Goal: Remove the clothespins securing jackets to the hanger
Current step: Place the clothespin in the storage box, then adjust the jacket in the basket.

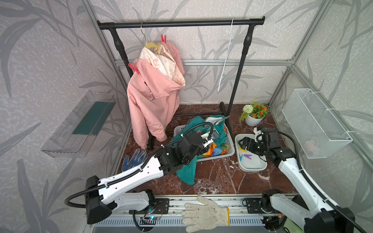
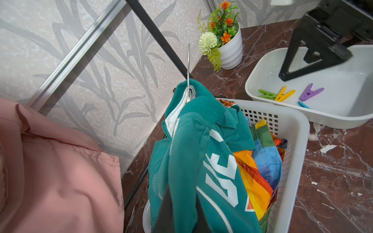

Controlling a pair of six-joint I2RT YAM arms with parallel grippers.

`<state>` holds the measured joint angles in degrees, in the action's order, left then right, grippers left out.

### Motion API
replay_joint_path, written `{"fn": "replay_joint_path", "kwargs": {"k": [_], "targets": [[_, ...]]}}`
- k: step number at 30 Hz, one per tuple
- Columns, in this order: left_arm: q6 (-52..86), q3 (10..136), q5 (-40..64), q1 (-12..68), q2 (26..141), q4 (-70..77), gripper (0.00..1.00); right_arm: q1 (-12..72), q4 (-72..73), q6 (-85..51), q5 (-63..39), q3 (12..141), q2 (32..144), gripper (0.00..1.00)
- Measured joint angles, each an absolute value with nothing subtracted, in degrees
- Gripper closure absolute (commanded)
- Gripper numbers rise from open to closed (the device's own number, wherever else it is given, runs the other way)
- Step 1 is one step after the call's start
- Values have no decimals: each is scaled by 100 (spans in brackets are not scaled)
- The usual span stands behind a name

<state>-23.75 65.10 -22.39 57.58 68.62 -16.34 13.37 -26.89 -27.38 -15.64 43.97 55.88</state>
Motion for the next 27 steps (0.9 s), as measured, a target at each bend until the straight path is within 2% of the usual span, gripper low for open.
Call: {"fn": "replay_joint_path", "kwargs": {"k": [6, 16, 20, 27], "targets": [[-2071, 7166, -2200, 5481, 7203, -1997, 100, 2899, -1922, -2231, -1835, 4427, 5474, 13], [-1721, 7789, -1973, 5190, 7441, -2370, 100, 4386, -598, -1684, -2134, 4226, 5806, 11], [-1586, 8034, -1940, 5157, 7592, -2443, 100, 4840, -314, -1509, -2167, 4235, 6311, 11], [-1391, 8241, -1911, 5131, 7741, -2578, 100, 5142, 191, -1409, -2161, 4235, 6890, 11]]}}
